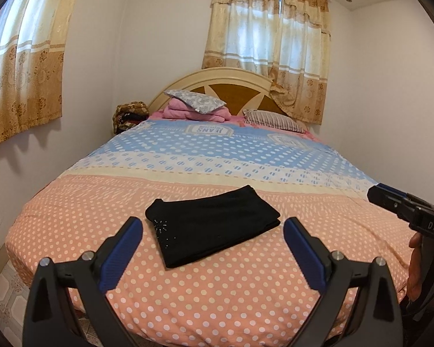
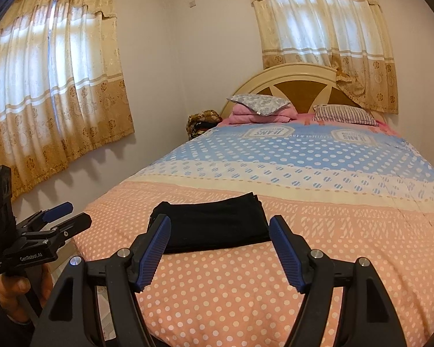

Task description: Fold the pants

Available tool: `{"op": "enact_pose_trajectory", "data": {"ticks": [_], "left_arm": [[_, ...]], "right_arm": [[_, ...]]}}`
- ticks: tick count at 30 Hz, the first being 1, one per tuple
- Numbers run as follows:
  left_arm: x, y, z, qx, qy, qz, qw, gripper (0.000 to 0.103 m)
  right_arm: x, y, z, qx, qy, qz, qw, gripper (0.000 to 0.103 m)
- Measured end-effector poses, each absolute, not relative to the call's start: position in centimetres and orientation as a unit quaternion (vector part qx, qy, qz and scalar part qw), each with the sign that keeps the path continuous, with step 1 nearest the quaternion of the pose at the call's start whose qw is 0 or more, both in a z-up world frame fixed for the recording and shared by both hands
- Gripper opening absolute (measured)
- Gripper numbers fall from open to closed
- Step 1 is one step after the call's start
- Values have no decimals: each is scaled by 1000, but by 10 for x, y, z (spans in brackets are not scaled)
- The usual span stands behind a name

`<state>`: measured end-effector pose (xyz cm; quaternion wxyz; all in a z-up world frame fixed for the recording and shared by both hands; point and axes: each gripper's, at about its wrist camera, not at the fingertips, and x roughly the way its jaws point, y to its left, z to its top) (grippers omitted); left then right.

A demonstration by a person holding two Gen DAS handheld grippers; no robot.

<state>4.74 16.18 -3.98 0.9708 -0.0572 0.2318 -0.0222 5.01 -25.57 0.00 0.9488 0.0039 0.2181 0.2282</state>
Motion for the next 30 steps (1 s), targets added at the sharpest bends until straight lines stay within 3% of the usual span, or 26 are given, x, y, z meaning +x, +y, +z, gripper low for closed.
{"op": "enact_pose_trajectory", "data": {"ticks": [30], "left_arm": [[43,149,-37,-35,239,-11,970,103]], "right_arm": [[40,-253,-1,-3,209,235,949,72]]}}
